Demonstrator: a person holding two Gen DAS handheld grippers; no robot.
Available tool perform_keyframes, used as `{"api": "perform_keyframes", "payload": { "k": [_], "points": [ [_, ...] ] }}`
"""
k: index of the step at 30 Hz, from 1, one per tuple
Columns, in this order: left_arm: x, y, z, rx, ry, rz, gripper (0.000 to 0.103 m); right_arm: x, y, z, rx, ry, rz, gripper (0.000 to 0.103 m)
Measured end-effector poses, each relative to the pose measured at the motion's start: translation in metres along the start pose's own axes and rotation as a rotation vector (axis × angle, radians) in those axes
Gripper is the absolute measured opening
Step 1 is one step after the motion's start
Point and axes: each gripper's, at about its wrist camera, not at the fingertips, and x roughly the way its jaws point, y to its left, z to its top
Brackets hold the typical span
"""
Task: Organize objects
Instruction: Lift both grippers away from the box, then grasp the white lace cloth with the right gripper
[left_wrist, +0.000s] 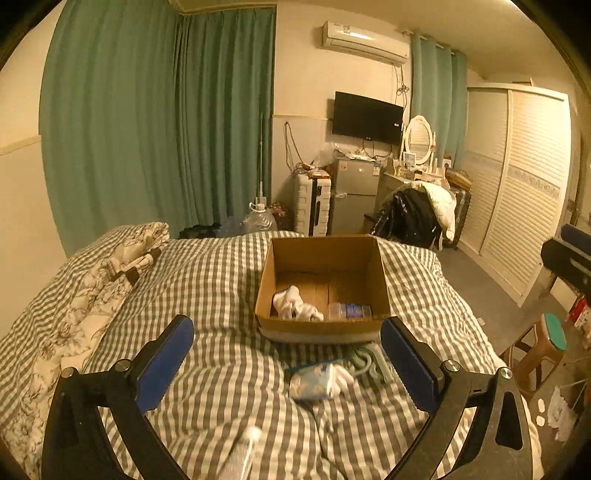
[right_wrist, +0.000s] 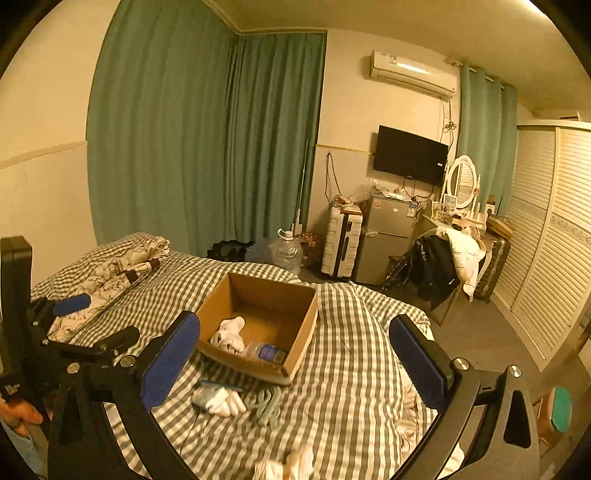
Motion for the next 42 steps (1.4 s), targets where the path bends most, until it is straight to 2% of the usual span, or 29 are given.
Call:
{"api": "perform_keyframes", "payload": {
  "k": [6, 8, 10, 14, 24, 31, 33, 35, 36, 38, 42],
  "points": [
    [-0.012, -0.005, -0.036, -0.015, 0.024, 0.018, 0.103, -0.017, 0.008, -0.046, 0.016, 0.022, -0.001, 0.103],
    [-0.010, -0.006, -0.048, -0.024, 0.044, 0.041, 0.103, -0.012, 0.010, -0.062, 0.023, 0.047, -0.005, 0.103],
    [-0.005, -0.006, -0.059, -0.030, 0.062, 0.050, 0.103, -0.001, 0.012, -0.077, 0.026, 0.088, -0.018, 0.103],
    [0.007, -0.006, -0.076, -0.047, 0.107, 0.053, 0.103, 0.020, 0.009, -0.106, 0.059, 0.173, 0.022, 0.103],
    [0.038, -0.015, -0.102, -0.033, 0.195, 0.036, 0.103, 0.079, 0.006, -0.155, 0.036, 0.362, -0.006, 0.102],
    [0.059, -0.017, -0.115, -0.034, 0.253, 0.037, 0.103, 0.112, 0.004, -0.180, 0.048, 0.463, 0.020, 0.092],
    [0.064, -0.015, -0.117, -0.040, 0.266, 0.034, 0.103, 0.119, 0.003, -0.184, 0.053, 0.481, 0.025, 0.083],
    [0.069, -0.013, -0.119, -0.049, 0.281, 0.034, 0.103, 0.125, 0.001, -0.188, 0.067, 0.503, 0.040, 0.058],
    [0.072, -0.013, -0.120, -0.052, 0.287, 0.030, 0.103, 0.126, 0.000, -0.188, 0.070, 0.505, 0.042, 0.052],
    [0.077, -0.012, -0.121, -0.055, 0.296, 0.028, 0.103, 0.125, -0.002, -0.187, 0.074, 0.495, 0.052, 0.030],
    [0.091, -0.013, -0.117, -0.055, 0.311, 0.019, 0.103, 0.115, -0.004, -0.175, 0.058, 0.423, 0.057, 0.023]
  ]
}}
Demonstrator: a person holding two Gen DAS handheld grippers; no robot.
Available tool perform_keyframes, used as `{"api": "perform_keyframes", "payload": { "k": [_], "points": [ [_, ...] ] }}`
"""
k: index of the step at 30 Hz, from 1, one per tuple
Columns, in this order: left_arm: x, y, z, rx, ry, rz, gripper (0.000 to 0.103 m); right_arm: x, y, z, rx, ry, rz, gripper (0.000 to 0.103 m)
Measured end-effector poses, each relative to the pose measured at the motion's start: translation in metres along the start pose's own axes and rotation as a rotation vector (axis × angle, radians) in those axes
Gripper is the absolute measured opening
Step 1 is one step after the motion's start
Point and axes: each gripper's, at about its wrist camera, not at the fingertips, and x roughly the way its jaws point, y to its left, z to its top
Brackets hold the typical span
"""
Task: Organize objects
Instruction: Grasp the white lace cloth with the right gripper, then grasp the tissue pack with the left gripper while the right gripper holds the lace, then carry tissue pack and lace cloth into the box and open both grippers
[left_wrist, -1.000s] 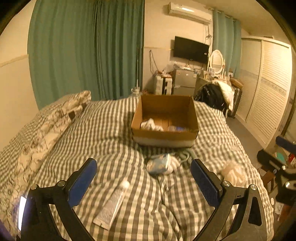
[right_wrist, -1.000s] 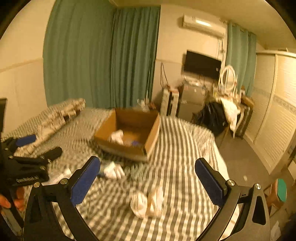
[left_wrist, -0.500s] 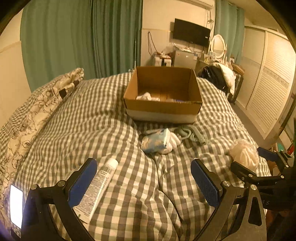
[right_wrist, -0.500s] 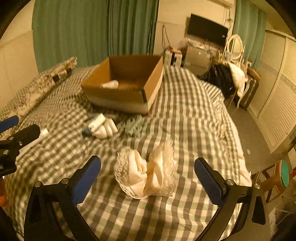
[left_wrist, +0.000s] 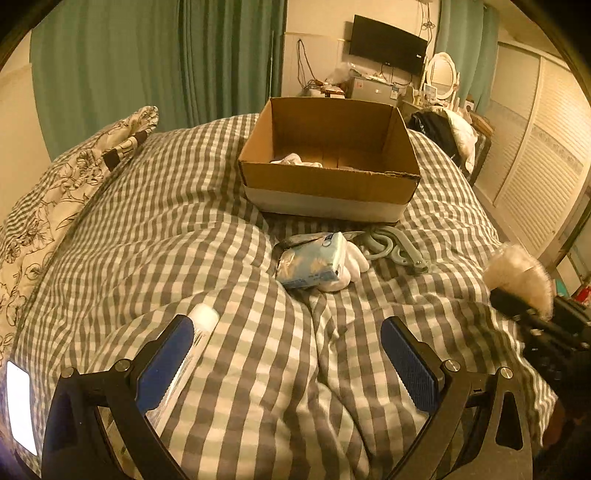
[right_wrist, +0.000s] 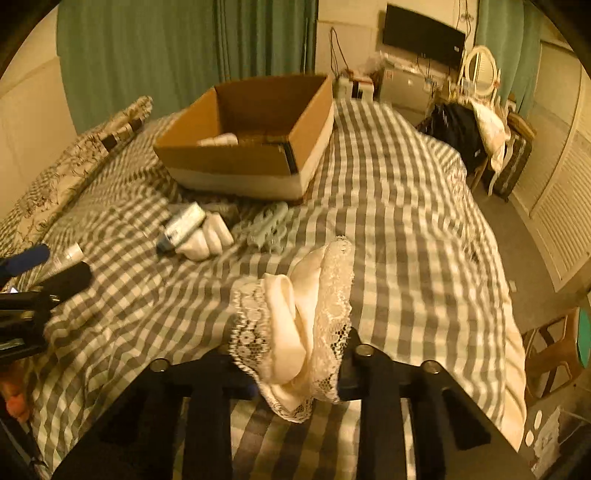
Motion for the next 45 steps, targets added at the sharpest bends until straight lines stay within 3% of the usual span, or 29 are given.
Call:
{"api": "perform_keyframes", "payload": {
  "k": [11, 18, 22, 26, 31, 35, 45],
  "points": [
    [0.056, -0.025, 0.036, 0.063, 0.039, 0.020, 0.102, -0.008, 0.002, 0.048, -0.049, -0.097, 0.011, 0.021],
    [0.103, -0.038, 0.047, 0.089, 0.138, 0.037, 0.085, 0.018, 0.008, 0.054, -0.050, -0.073, 0.050, 0.021],
    [0.121, -0.045, 0.047, 0.108, 0.172, 0.033, 0.082, 0.028, 0.008, 0.053, -0.053, -0.052, 0.067, 0.021],
    [0.133, -0.051, 0.045, 0.136, 0.205, 0.030, 0.066, 0.035, 0.006, 0.051, -0.047, -0.035, 0.077, 0.021],
    [0.127, -0.050, 0.043, 0.147, 0.186, 0.032, 0.044, 0.035, 0.005, 0.048, -0.046, -0.031, 0.080, 0.021],
    [0.111, -0.048, 0.042, 0.138, 0.162, 0.017, 0.034, 0.027, 0.006, 0.047, -0.049, -0.035, 0.071, 0.021],
    [0.029, -0.034, 0.054, 0.079, 0.019, -0.059, 0.030, -0.032, 0.022, 0.050, -0.074, -0.119, 0.054, 0.021]
  ]
}}
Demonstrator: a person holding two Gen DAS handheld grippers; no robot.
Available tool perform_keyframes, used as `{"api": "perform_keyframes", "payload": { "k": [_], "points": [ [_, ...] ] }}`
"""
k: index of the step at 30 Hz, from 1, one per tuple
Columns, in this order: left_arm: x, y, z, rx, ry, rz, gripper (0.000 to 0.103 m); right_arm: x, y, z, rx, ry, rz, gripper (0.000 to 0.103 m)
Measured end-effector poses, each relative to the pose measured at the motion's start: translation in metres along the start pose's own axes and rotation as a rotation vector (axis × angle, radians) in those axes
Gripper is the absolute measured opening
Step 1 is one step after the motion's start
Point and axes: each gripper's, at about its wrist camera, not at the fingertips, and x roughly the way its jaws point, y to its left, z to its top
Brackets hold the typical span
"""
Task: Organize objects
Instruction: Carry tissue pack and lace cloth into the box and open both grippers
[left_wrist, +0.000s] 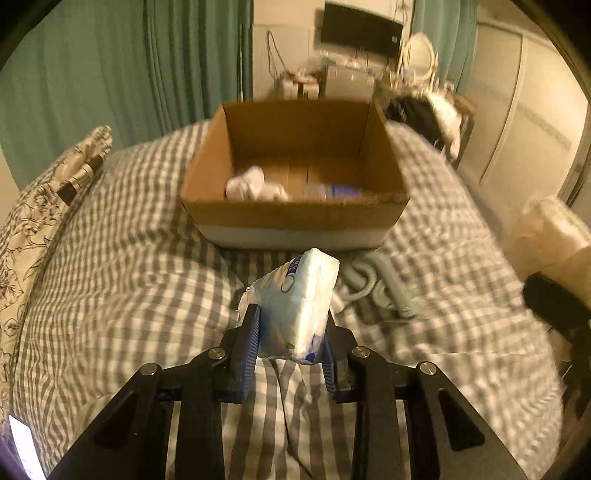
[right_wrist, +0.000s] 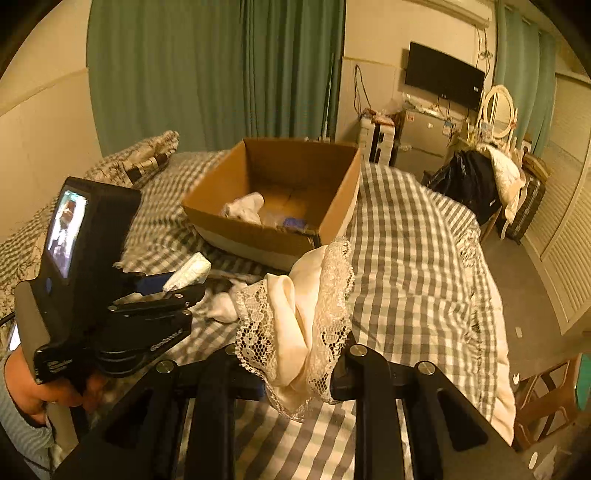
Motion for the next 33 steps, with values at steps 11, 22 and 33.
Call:
{"api": "perform_keyframes", "payload": {
  "k": [11, 22, 33],
  "points": [
    [-0.090, 0.009, 0.034, -0.004, -0.167, -0.066, 0.030, -0.064, 0.021, 0.035, -0.044, -0.123, 0.006, 0.021],
    [-0.103, 0.022, 0.108, 0.016, -0.261, -0.086, 0.030, -0.060, 0.017, 0.109, -0.055, -0.203, 0.038, 0.021],
    [-0.016, 0.029, 0.166, 0.011, -0.247, -0.080, 0.030, 0.037, -0.007, 0.178, -0.005, -0.174, 0.071, 0.021]
  ]
}}
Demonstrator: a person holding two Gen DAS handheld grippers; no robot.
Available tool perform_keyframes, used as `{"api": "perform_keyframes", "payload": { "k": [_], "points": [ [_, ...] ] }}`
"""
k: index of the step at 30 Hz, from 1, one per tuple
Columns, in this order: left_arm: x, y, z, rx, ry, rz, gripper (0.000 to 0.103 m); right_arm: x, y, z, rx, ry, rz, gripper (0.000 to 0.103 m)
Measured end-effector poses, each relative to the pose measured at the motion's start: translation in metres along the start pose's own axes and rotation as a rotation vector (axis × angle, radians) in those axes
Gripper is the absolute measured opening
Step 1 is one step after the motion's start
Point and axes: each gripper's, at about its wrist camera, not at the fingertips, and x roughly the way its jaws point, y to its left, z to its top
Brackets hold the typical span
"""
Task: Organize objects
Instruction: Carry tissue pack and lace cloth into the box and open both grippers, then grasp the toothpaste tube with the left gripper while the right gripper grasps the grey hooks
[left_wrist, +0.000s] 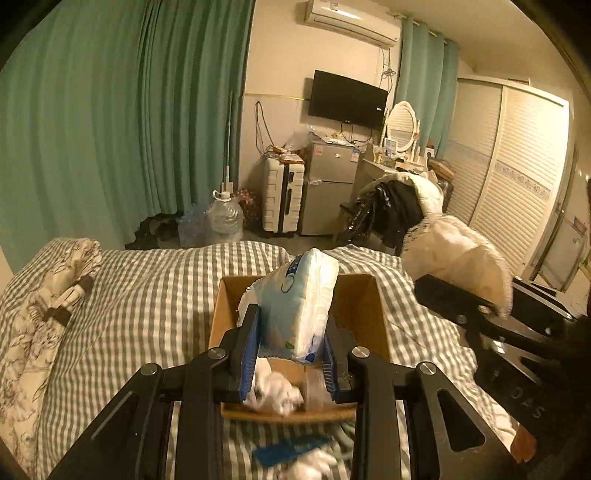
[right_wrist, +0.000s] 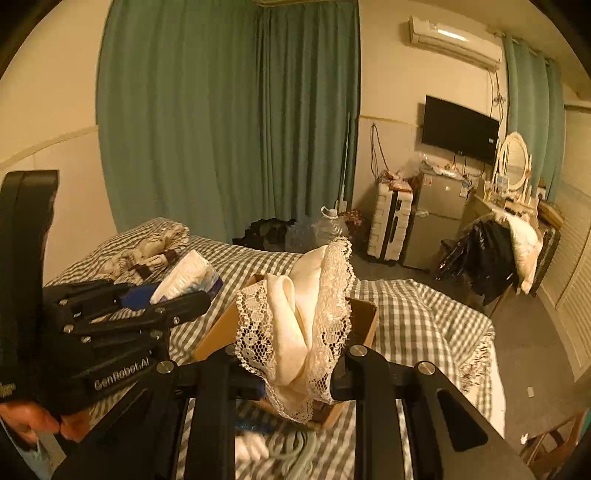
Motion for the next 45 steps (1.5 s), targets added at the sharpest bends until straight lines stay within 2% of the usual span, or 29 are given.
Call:
{"api": "perform_keyframes", "payload": {
  "k": [5, 10, 12, 13, 14, 16, 18, 22, 24, 30, 33, 38, 41, 45],
  "points": [
    [0.058, 0.008, -0.009, -0.027, 0.052, -0.026, 0.030, 0.065, -0.022, -0.004, 0.045, 0.044, 0.000, 0.021],
    [0.101, 0.017, -0.026, -0.037, 0.100, -0.016, 0.032, 0.110, -0.030, -0.022, 0.065, 0.082, -0.005, 0.023],
    [0.112, 0.023, -0.033, -0.056, 0.134, -0.014, 0.038, 0.115, -0.035, -0.030, 0.069, 0.073, -0.011, 0.045],
    [0.115, 0.026, -0.035, -0.068, 0.149, -0.014, 0.043, 0.117, -0.038, -0.032, 0.076, 0.066, -0.019, 0.063],
    [0.117, 0.029, -0.037, -0.083, 0.160, -0.015, 0.052, 0.117, -0.041, -0.034, 0.090, 0.057, -0.031, 0.068],
    [0.114, 0.035, -0.039, -0.112, 0.167, 0.003, 0.058, 0.112, -0.044, -0.037, 0.111, 0.047, -0.028, 0.068],
    [0.105, 0.037, -0.038, -0.122, 0.179, 0.023, 0.068, 0.104, -0.049, -0.035, 0.128, 0.043, -0.035, 0.070],
    [0.071, 0.034, -0.036, -0.113, 0.161, 0.036, 0.078, 0.072, -0.047, -0.026, 0.114, 0.022, -0.068, 0.072],
    [0.044, 0.029, -0.034, -0.094, 0.135, 0.050, 0.087, 0.050, -0.042, -0.020, 0.099, 0.009, -0.069, 0.073],
    [-0.036, 0.020, -0.028, -0.066, 0.054, 0.070, 0.101, -0.025, -0.021, -0.009, 0.046, -0.030, -0.086, 0.081],
    [-0.072, 0.018, -0.036, -0.051, 0.030, 0.093, 0.101, -0.061, -0.008, -0.010, 0.024, -0.039, -0.086, 0.084],
    [-0.114, 0.019, -0.065, -0.027, 0.040, 0.149, 0.101, -0.112, 0.013, -0.035, -0.008, -0.044, -0.084, 0.092],
    [-0.130, 0.023, -0.091, -0.040, 0.037, 0.185, 0.101, -0.127, 0.018, -0.059, 0.019, -0.025, -0.066, 0.092],
    [-0.130, 0.026, -0.131, -0.027, 0.081, 0.223, 0.101, -0.129, 0.027, -0.096, 0.037, 0.020, -0.067, 0.092]
  ]
}}
